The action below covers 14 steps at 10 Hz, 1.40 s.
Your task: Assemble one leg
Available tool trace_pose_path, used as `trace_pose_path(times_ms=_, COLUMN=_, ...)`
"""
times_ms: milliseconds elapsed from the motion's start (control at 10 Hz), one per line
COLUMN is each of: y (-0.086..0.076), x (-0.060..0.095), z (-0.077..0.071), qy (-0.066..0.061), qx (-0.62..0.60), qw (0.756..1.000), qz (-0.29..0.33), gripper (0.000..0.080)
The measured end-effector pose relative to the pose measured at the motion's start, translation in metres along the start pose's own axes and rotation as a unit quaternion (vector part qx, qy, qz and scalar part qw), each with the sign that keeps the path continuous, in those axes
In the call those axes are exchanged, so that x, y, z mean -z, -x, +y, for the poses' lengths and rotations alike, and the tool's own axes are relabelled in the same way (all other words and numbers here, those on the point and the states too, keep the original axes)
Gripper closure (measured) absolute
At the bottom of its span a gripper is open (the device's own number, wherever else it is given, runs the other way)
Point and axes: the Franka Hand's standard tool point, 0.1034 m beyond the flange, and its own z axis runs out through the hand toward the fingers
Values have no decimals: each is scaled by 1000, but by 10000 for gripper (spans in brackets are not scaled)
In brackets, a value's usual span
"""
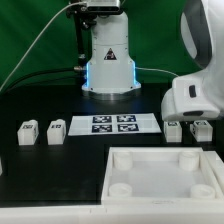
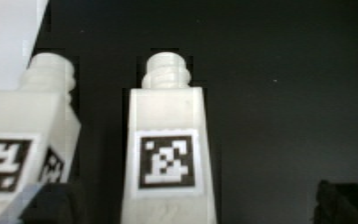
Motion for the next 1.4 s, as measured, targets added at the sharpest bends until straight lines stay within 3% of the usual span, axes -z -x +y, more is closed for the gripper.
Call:
trace_pose_path(times_ms=300, y=-4, x=-16, z=-1, qy=3, qx=-6, qw=1000, qz=-9, gripper=151)
trace_pose_path(times_ms=500, y=-4, x=-16, z=-1, qy=3, qx=-7, qw=1000, qz=-9, gripper=151)
trace_pose_path(times_ms=800, y=-4, x=-16, z=-1, qy=3, qx=-7, qw=1000, qz=-9, gripper=510)
trace_pose_path(times_ms=1400, y=-4, x=-16, z=-1, qy=3, qx=-7, qw=1000, qz=-9, gripper=509)
